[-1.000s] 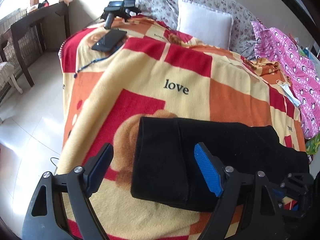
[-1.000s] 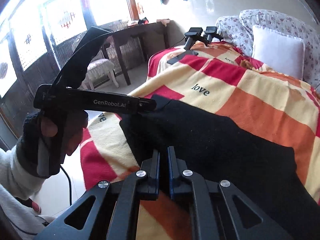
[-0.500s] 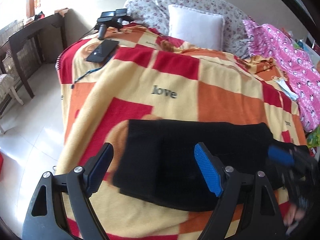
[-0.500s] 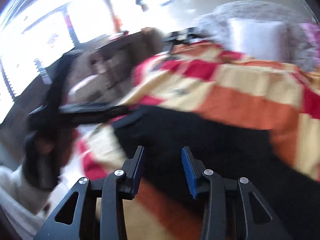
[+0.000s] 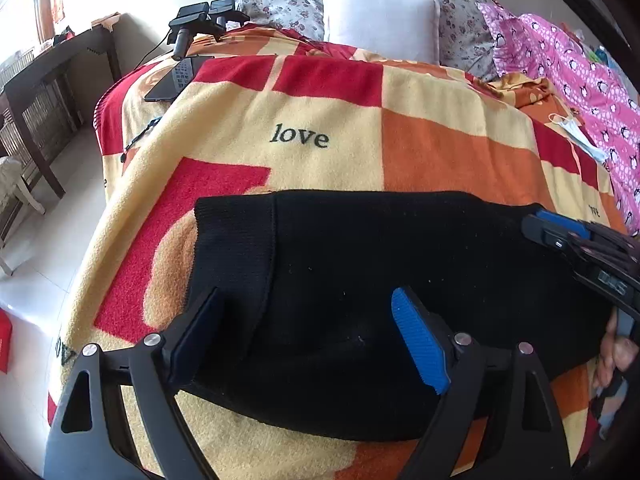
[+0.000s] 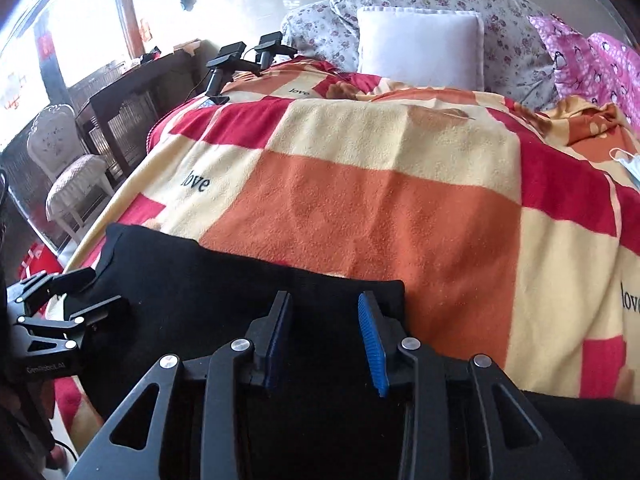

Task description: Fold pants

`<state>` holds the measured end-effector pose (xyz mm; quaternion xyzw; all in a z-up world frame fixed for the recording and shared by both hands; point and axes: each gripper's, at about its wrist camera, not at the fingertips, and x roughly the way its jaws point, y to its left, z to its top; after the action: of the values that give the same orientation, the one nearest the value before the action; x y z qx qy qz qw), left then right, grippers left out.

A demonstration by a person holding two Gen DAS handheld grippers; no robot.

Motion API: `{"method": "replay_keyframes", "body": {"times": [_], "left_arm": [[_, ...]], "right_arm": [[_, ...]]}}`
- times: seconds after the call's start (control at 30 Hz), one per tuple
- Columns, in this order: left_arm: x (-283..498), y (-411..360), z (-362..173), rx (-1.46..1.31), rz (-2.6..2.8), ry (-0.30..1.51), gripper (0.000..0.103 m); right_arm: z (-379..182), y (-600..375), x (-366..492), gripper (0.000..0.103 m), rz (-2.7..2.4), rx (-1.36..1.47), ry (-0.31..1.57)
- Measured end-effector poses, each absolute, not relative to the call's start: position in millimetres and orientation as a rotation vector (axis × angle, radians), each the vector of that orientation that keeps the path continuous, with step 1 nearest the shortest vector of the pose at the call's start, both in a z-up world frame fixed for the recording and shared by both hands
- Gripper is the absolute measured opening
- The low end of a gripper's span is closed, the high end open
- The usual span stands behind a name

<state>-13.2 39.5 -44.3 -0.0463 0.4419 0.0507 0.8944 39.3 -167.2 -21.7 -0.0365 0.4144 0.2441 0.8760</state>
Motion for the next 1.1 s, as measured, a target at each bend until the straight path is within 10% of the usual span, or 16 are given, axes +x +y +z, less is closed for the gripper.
{"method": "replay_keyframes", "body": {"times": [0.5,1.1], "left_arm": [[-30.9,43.8,-22.6,-0.098,0.116,0.818,0.086],[-31.9,17.1,-12.3,-0.077,0.094,0.813,0.086]], "right_arm": [[34.3,-145.5,-55.9,0.062,0.779,-0.043,0.787],[55.7,-141.9,-93.2,0.068,0.816,-0.091,0.748]]}}
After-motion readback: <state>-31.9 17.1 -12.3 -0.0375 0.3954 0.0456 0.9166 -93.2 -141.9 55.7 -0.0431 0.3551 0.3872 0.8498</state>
